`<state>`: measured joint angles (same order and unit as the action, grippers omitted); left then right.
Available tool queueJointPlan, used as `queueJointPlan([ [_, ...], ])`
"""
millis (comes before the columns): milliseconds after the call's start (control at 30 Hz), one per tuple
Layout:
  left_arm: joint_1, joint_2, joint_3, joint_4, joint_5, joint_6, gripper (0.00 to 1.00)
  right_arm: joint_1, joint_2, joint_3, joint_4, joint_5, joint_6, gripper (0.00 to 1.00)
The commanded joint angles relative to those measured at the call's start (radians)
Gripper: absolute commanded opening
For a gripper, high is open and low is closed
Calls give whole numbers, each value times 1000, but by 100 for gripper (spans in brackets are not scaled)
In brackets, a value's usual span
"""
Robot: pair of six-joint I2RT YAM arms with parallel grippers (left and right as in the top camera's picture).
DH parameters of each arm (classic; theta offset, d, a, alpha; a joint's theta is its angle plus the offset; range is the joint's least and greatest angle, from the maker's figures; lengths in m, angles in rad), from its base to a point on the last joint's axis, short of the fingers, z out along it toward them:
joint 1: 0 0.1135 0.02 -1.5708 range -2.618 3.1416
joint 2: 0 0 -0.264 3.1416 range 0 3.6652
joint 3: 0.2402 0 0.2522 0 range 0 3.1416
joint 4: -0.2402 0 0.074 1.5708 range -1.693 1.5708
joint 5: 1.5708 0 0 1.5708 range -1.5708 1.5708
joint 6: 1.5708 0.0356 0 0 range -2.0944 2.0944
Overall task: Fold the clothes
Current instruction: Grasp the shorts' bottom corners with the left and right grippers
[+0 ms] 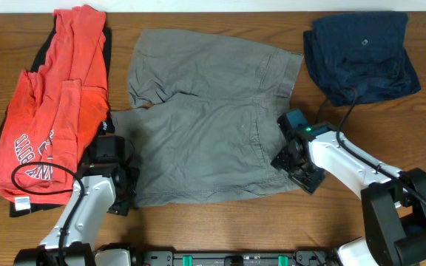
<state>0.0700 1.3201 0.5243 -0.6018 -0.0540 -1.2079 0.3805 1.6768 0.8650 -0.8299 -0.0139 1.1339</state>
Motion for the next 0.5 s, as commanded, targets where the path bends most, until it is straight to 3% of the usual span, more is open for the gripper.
queueJointPlan([
  [0,3,93,-46,64,-18,-10,76,13,106,-30,50,13,18,75],
  [33,3,104,-46,66,-18,-10,76,12,117,-30,59,2,7,72],
  [100,3,132,-45,66,-18,-10,66,6,126,-30,79,-17,-28,61],
  [267,3,165,-45,70,-17,-10,26,6,125,-30,82,-17,-45,31],
  [300,3,167,-46,70,-15,-10,12,6,125,-30,82,-17,-58,25],
  [333,3,168,-46,70,-10,-9,6,6,125,-30,82,-17,-69,12],
  [367,3,168,-45,70,-10,-9,6,6,125,-30,82,-17,-86,1],
  [467,3,163,-38,69,6,47,6,-5,116,-24,80,-23,-171,1],
])
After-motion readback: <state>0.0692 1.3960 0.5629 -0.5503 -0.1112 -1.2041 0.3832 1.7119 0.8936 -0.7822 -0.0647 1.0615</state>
